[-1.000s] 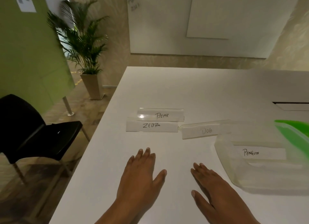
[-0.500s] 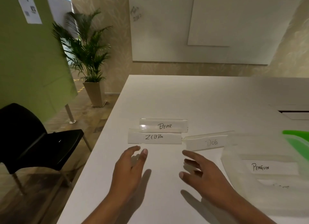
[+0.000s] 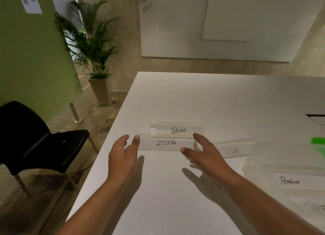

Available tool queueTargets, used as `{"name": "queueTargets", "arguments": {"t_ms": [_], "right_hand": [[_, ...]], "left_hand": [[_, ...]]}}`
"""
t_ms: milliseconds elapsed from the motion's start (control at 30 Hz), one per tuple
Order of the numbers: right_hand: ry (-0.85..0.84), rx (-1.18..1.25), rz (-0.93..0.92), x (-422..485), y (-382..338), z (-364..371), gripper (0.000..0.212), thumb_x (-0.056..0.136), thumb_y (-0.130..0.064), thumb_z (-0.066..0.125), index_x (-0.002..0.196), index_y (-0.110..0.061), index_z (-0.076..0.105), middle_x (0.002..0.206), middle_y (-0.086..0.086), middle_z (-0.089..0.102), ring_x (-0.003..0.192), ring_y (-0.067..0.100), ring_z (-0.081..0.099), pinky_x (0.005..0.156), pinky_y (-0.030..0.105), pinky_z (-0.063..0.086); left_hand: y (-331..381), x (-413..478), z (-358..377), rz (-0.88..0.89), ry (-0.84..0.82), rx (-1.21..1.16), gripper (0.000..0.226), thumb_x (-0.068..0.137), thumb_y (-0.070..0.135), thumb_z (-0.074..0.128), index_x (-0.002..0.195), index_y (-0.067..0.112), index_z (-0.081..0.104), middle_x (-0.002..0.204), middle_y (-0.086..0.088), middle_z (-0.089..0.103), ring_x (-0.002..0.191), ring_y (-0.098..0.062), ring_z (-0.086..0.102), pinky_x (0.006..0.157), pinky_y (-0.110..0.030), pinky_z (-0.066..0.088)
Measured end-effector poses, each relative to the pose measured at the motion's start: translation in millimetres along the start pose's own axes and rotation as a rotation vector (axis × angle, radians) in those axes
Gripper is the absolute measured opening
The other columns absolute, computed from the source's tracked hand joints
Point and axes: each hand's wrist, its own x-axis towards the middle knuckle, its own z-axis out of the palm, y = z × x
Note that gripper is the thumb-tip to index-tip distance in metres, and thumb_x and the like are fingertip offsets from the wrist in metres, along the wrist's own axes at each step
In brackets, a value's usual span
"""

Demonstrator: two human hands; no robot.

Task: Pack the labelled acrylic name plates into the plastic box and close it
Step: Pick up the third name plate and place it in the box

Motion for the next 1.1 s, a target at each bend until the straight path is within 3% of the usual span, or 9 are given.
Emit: {"name": "queueTargets", "arguments": {"t_ms": [167,300,533,633,733,800,900,1000,1100], "right_hand": [[-0.007,0.015,0.016,5.2,0.7,4.1,0.111,0.055,-0.062,0.073,0.151,-0.032,0.025,0.154,-0.001,0.035,0.134,0.022,0.047,0.107,0.046,0.041],[0.0,0.02,0.023,6.9,3.6,5.3,0.11,0.055,-0.062,0.072,0.151,-0.034,0.025,0.154,0.0,0.035,0.134,0.021,0.047,0.107,0.046,0.041],[0.065,-0.039,0.035,11.2,3.0,5.1,0.116,0.053,-0.064,0.071,0.152,-0.029,0.022,0.151,0.001,0.04,0.128,0.022,0.053,0.106,0.044,0.043],[0.051,-0.044,0.052,10.4,-0.7,5.0,0.112,0.058,-0.059,0.073,0.153,-0.028,0.021,0.149,0.0,0.041,0.115,0.022,0.062,0.098,0.043,0.05],[0.031,-0.033,0.066,10.2,-3.1,5.3,0.1,0.072,-0.048,0.074,0.153,-0.028,0.02,0.142,-0.001,0.047,0.095,0.02,0.07,0.093,0.043,0.054],[0.035,-0.043,0.07,11.4,-4.5,5.2,0.089,0.073,-0.047,0.074,0.148,-0.027,0.03,0.133,-0.003,0.053,0.093,0.02,0.071,0.091,0.044,0.055],[0.048,-0.008,0.045,12.1,-11.2,2.6,0.044,0.074,-0.04,0.074,0.108,-0.022,0.052,0.095,-0.007,0.064,0.089,0.024,0.073,0.086,0.053,0.056],[0.049,0.014,0.068,11.9,-19.1,1.8,0.051,0.063,-0.044,0.073,0.099,-0.012,0.054,0.085,0.0,0.061,0.086,0.024,0.074,0.08,0.059,0.056],[0.026,-0.01,0.099,12.4,-23.1,3.0,0.059,0.06,-0.048,0.072,0.102,-0.011,0.054,0.086,0.006,0.062,0.085,0.024,0.074,0.078,0.061,0.055]], "left_hand": [[-9.5,3.7,5.9,-0.021,0.0,0.013,0.054,0.094,0.042,0.054,0.14,0.013,0.048,0.143,-0.006,0.051,0.131,-0.021,0.047,0.101,-0.031,0.036],[-11.9,2.5,7.4,-0.017,-0.004,0.015,0.054,0.094,0.038,0.055,0.14,0.011,0.047,0.143,-0.007,0.052,0.13,-0.019,0.049,0.096,-0.023,0.035],[-10.0,4.8,7.8,-0.009,-0.023,0.002,0.053,0.095,0.039,0.054,0.14,0.011,0.048,0.143,-0.005,0.052,0.13,-0.018,0.048,0.097,-0.023,0.034],[-10.3,3.1,8.9,-0.001,-0.04,-0.032,0.057,0.094,0.048,0.048,0.139,0.013,0.051,0.142,-0.002,0.053,0.131,-0.016,0.047,0.102,-0.024,0.033],[-7.6,-0.1,9.6,0.006,-0.055,-0.06,0.078,0.081,0.069,0.04,0.137,0.015,0.053,0.138,-0.001,0.057,0.128,-0.018,0.05,0.11,-0.039,0.038],[-7.0,-1.4,9.8,0.008,-0.056,-0.057,0.087,0.075,0.076,0.037,0.135,0.016,0.055,0.136,-0.001,0.059,0.127,-0.018,0.051,0.109,-0.044,0.04],[-5.7,-0.5,10.8,0.002,-0.069,-0.059,0.086,0.077,0.076,0.04,0.137,0.016,0.053,0.139,-0.001,0.057,0.13,-0.017,0.049,0.111,-0.042,0.037],[-6.3,3.4,13.0,-0.003,-0.084,-0.037,0.064,0.093,0.053,0.048,0.143,0.012,0.046,0.146,-0.002,0.049,0.135,-0.017,0.043,0.11,-0.03,0.031],[-9.1,7.8,14.7,-0.013,-0.103,-0.037,0.059,0.095,0.041,0.053,0.144,0.01,0.043,0.147,-0.003,0.047,0.135,-0.019,0.043,0.112,-0.036,0.033]]}}
